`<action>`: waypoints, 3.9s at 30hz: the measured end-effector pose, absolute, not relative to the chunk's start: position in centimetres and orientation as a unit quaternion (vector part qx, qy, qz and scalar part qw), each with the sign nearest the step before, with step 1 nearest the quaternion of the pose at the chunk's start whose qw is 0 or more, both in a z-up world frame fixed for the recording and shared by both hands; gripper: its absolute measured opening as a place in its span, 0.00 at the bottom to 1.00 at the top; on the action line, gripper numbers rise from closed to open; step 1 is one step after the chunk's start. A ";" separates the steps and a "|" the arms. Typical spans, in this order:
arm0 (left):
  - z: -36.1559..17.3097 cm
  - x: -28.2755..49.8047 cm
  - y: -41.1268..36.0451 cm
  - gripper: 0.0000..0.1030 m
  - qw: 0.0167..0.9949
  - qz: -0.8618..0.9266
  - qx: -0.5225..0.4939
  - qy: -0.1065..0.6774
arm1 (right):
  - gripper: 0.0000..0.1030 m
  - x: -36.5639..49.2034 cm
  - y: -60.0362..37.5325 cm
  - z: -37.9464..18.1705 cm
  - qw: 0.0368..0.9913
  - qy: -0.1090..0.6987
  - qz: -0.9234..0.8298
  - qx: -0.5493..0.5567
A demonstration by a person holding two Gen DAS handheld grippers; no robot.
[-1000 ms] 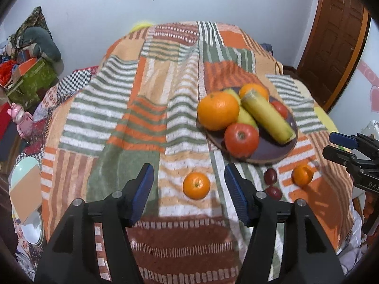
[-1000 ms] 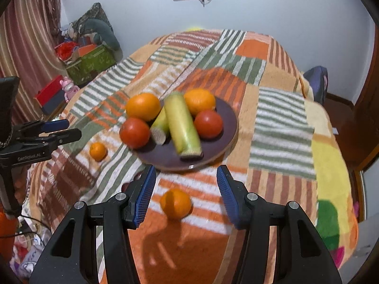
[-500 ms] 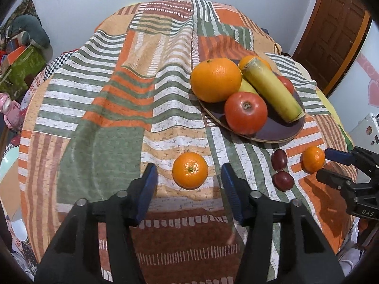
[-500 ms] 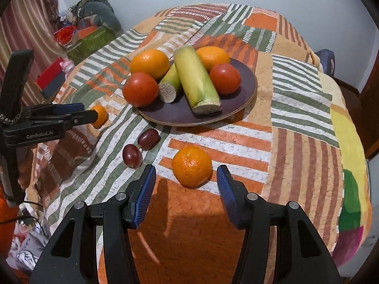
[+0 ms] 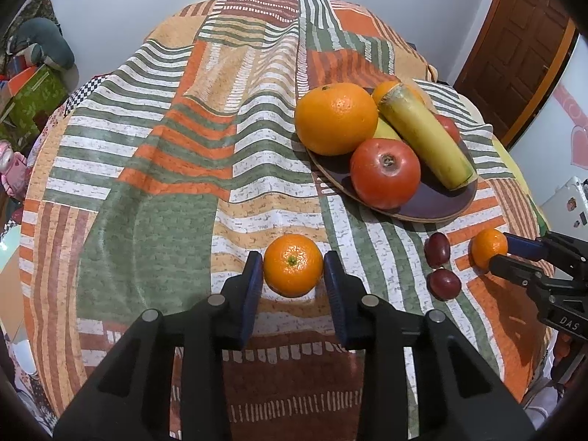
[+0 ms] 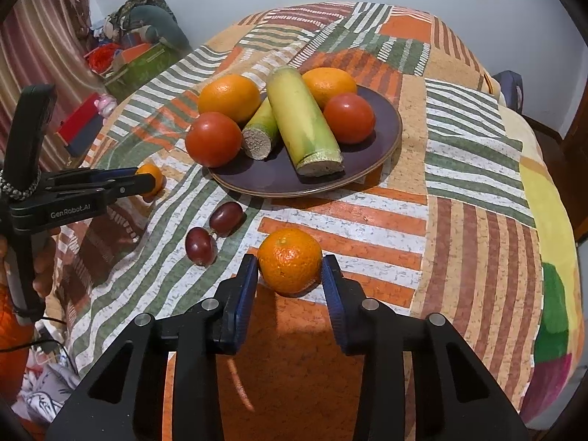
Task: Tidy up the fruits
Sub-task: 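Grasp a small mandarin with the left tool while the right tool grasps another mandarin, then carry the mandarins onto the plate with both tools, then open both tools to release the mandarins and withdraw, then grasp a dark red grape with the left tool while the right tool approaches the other grape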
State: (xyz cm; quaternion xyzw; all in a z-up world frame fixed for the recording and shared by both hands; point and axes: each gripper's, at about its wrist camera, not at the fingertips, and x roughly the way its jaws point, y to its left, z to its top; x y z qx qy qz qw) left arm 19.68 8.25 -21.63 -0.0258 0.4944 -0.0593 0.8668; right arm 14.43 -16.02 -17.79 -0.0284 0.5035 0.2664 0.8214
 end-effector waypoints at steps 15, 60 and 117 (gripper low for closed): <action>-17.2 19.1 3.9 0.33 0.887 -0.101 -0.013 0.450 | 0.19 15.8 -17.8 -15.5 0.833 0.484 0.268 -0.009; -19.0 22.8 -3.3 0.33 0.867 -0.164 0.005 0.471 | 0.33 20.5 -19.5 -15.5 0.852 0.456 0.256 -0.001; -19.9 17.5 -0.9 0.36 0.864 -0.128 0.010 0.488 | 0.36 16.4 -17.4 -14.2 0.847 0.452 0.280 -0.024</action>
